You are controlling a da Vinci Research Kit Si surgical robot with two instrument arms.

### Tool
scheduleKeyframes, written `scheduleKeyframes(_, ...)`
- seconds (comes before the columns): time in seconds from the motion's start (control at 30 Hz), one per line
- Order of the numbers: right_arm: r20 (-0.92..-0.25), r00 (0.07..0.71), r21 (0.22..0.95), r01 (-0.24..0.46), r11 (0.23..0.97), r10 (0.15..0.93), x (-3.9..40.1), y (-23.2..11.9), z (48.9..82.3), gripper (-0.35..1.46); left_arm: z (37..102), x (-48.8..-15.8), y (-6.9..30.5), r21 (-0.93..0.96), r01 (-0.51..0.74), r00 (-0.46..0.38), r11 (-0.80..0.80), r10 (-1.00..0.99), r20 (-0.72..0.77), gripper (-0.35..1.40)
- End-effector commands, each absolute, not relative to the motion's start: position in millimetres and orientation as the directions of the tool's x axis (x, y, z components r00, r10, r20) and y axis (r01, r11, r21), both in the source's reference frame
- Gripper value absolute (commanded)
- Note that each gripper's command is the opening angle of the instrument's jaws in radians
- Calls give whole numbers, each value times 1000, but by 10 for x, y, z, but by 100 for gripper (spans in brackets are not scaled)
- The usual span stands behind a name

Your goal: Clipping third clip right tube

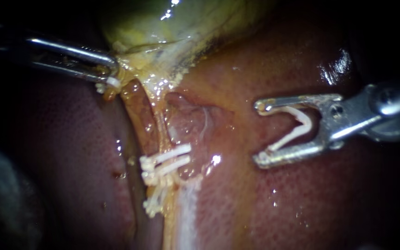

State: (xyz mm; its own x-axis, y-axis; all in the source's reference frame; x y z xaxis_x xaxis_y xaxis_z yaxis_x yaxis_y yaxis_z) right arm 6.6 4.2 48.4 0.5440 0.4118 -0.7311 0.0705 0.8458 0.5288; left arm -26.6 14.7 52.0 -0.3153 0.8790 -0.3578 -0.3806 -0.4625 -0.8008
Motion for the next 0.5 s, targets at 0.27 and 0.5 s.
scheduleKeyframes(0.27,-644,520,650,-17,760,562,125,40,510,47,524,-270,142,-803,-375,-320,-464,877,-357,-35)
scheduleKeyframes(0.5,-571,534,717,-47,695,624,158,35,548,45,524,-271,139,-804,-372,-322,-463,877,-356,-35)
